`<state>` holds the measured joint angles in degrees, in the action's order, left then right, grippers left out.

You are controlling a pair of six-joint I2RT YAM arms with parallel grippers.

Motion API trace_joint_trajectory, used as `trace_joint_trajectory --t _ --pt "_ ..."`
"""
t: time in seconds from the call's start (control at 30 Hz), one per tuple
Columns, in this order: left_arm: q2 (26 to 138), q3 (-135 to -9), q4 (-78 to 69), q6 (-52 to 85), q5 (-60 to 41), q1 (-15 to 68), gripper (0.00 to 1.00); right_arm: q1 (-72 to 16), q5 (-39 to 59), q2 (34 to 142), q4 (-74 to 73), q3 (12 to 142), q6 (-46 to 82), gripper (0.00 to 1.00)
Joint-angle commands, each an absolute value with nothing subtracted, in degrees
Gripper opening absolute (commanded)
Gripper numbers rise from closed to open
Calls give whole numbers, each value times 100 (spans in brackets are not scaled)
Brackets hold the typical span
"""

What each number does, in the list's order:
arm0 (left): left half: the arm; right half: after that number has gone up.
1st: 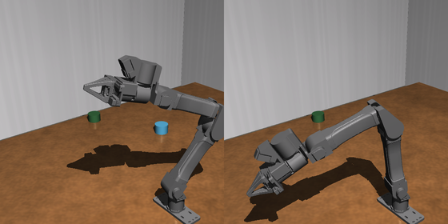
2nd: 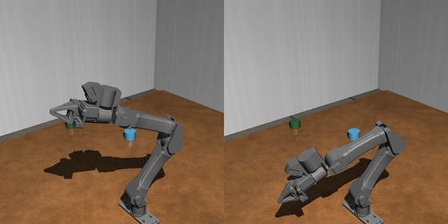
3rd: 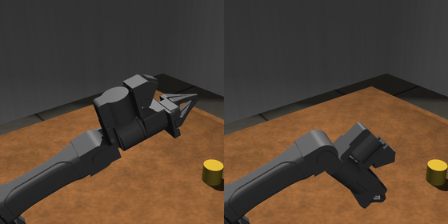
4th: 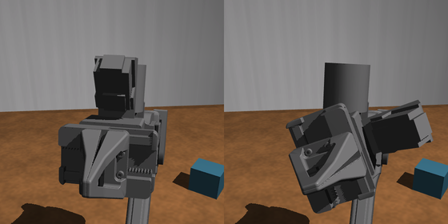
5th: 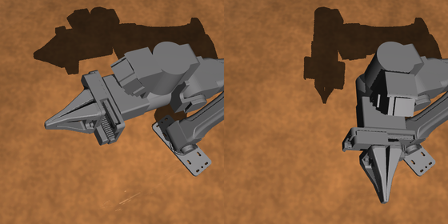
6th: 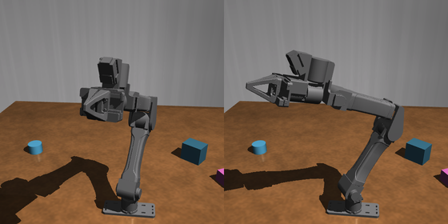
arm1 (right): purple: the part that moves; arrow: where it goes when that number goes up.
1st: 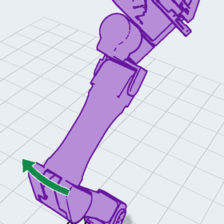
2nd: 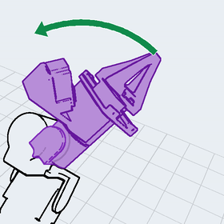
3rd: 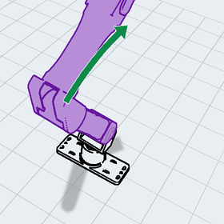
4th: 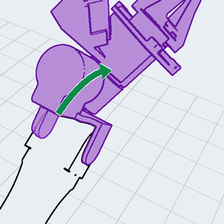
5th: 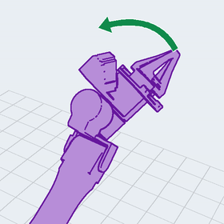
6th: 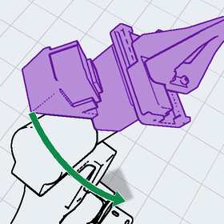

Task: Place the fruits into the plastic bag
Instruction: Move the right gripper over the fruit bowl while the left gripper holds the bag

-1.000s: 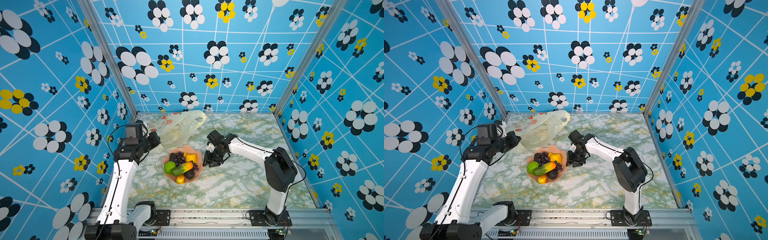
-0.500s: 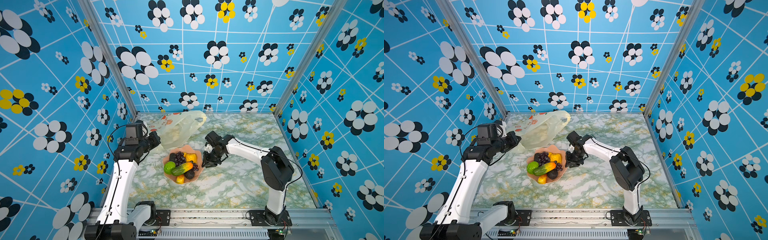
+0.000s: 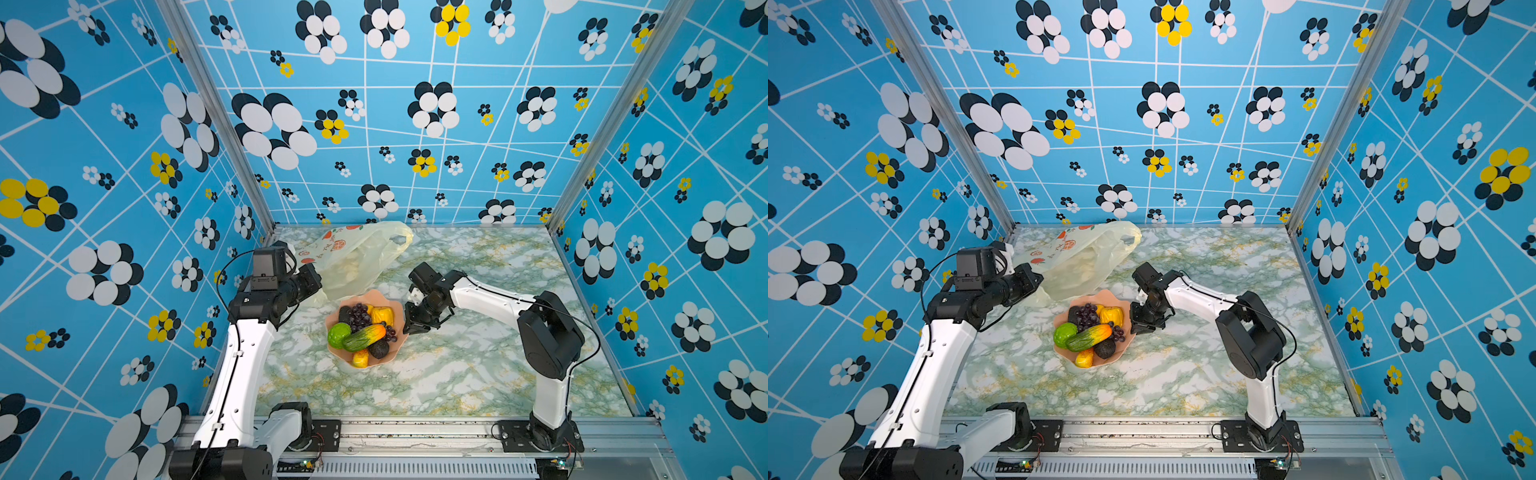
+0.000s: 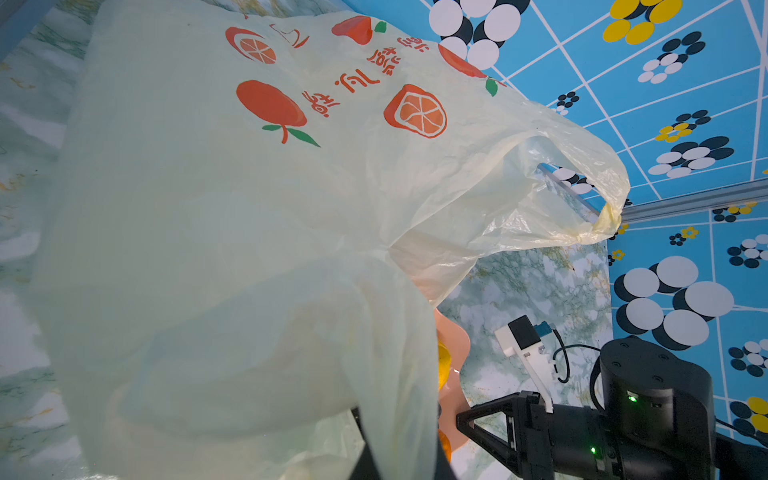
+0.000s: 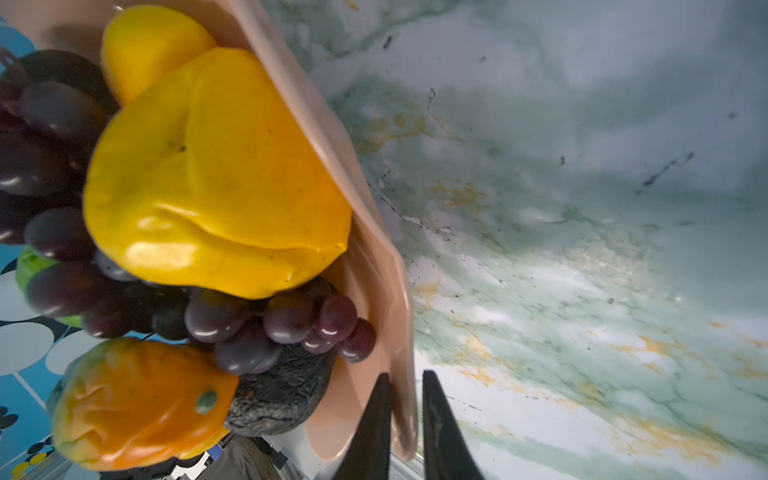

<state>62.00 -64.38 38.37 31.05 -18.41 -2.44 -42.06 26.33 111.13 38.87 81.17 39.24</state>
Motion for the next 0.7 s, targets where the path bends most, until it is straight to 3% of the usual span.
trace_joint_trajectory --t 0.0,0.67 --pt "6073 -6358 3893 3088 -1883 -190 0 -4263 2652 11224 3841 8218 4023 13" --pt "6051 -6372 3884 3092 -1846 -189 0 -4155 2375 10817 3979 7942 4027 2"
